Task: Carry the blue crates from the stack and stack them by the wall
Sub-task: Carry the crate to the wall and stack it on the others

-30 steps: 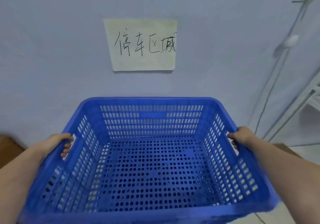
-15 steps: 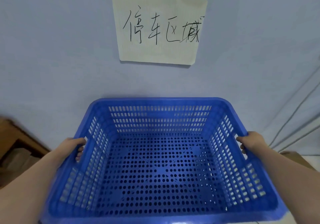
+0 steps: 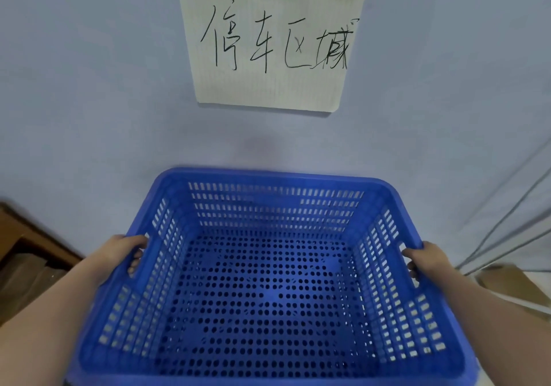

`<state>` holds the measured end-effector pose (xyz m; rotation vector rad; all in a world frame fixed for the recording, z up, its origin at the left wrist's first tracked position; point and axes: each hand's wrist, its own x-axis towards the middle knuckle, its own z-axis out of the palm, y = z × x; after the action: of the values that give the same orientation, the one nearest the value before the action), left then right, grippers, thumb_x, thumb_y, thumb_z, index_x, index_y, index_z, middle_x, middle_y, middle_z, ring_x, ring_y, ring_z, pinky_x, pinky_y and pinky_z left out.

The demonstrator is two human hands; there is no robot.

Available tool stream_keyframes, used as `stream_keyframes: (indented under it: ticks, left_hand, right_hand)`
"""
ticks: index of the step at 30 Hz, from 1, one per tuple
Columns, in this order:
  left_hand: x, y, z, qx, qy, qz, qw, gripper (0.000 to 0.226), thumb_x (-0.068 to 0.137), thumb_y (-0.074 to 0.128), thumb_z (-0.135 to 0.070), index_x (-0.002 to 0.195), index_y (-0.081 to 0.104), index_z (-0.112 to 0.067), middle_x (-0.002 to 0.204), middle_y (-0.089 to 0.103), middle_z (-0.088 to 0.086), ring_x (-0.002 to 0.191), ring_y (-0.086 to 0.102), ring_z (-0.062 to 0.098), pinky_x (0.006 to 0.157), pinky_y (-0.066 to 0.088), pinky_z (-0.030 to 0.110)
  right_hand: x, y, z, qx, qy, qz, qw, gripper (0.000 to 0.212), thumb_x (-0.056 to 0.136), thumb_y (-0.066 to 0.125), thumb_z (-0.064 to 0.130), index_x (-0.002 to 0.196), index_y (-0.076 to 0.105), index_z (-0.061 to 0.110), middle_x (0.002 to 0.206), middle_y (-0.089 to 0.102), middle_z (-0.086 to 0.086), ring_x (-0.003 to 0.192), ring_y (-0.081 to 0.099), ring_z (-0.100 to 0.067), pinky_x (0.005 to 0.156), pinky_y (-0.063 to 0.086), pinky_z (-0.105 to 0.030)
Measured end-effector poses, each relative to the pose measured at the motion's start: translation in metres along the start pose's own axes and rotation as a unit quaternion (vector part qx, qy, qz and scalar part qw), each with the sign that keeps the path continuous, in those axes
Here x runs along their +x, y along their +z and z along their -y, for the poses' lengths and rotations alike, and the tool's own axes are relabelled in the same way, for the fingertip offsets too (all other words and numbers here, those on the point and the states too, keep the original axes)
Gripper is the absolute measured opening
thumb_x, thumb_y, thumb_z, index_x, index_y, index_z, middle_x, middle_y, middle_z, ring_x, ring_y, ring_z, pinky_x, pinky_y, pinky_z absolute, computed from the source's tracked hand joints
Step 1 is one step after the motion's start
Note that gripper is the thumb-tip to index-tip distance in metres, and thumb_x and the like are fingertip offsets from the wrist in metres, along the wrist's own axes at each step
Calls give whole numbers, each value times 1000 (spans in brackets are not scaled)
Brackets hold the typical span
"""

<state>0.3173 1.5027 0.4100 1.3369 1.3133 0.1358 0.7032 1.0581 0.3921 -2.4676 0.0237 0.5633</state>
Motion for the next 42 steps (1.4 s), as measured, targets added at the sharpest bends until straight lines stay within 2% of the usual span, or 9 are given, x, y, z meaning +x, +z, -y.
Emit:
stream_keyframes:
  ticks: [8, 12, 16, 23, 25, 28, 36, 40, 42]
  left_hand:
    - [-4, 0, 4, 13, 27, -17, 999, 32, 94, 47, -5, 63, 41, -5, 38, 33, 6, 23, 30, 15, 30, 31, 17]
    - [4, 4, 0, 20, 39, -35, 998, 31, 94, 48, -4, 64, 41, -7, 45, 34, 7, 25, 30, 15, 32, 31, 17]
    - [18, 10, 0, 30, 32, -40, 998, 32, 93, 46, -2, 63, 39, -8, 40, 32, 7, 24, 28, 15, 33, 30, 17]
    - [22, 11, -3, 30, 1, -15, 999, 36, 97, 43, -6, 63, 35, -11, 41, 28, 4, 26, 26, 14, 34, 26, 16]
    - [19, 12, -5, 26, -7, -5, 1000, 35, 98, 42, -7, 64, 34, -11, 41, 27, 3, 26, 25, 13, 33, 25, 16]
    - [15, 7, -4, 25, -23, 14, 999, 35, 99, 41, -8, 66, 34, -11, 41, 26, 2, 27, 25, 13, 35, 26, 17]
    - [13, 0, 2, 40, -49, 30, 998, 36, 99, 43, -10, 64, 34, -11, 46, 28, 4, 33, 28, 16, 38, 28, 22]
    - [12, -1, -2, 38, -56, 23, 997, 36, 99, 44, -12, 65, 33, -12, 46, 27, 3, 32, 26, 15, 38, 28, 21]
    - [11, 0, 0, 46, -46, 14, 998, 36, 99, 46, -13, 65, 34, -12, 47, 27, 3, 32, 26, 15, 37, 28, 21]
  right_hand:
    - [-10, 4, 1, -6, -20, -29, 999, 18, 87, 56, 12, 98, 54, -1, 72, 63, -20, 53, 59, -29, 57, 49, -35]
    - [-5, 1, 5, 0, -26, -40, 999, 16, 85, 56, 13, 95, 55, 1, 75, 64, -20, 53, 61, -28, 58, 49, -33]
    - [7, 0, 9, -3, -19, -37, 999, 17, 86, 56, 15, 97, 53, 1, 83, 65, -24, 55, 59, -28, 57, 50, -33]
    - [25, 1, 9, 6, -6, -2, 1000, 20, 88, 55, 8, 95, 51, -10, 60, 55, -19, 42, 47, -25, 46, 41, -30]
    - [23, 0, 10, 11, -2, 4, 1000, 15, 89, 54, 6, 86, 51, -8, 56, 53, -18, 41, 46, -25, 46, 41, -30]
    - [19, -2, 9, 17, 9, 11, 1000, 21, 89, 54, 5, 70, 49, -4, 51, 52, -16, 39, 45, -24, 46, 41, -32]
    - [16, -1, 0, 25, 26, 19, 999, 18, 90, 55, 6, 78, 49, -6, 52, 51, -16, 41, 46, -25, 47, 43, -34]
    - [13, 0, 2, 12, 20, 13, 1000, 21, 89, 56, 7, 72, 48, -2, 53, 53, -17, 42, 47, -25, 50, 43, -34]
    - [11, 1, 3, 1, 11, 6, 1000, 17, 88, 56, 8, 76, 51, -3, 54, 55, -17, 43, 49, -26, 52, 45, -34]
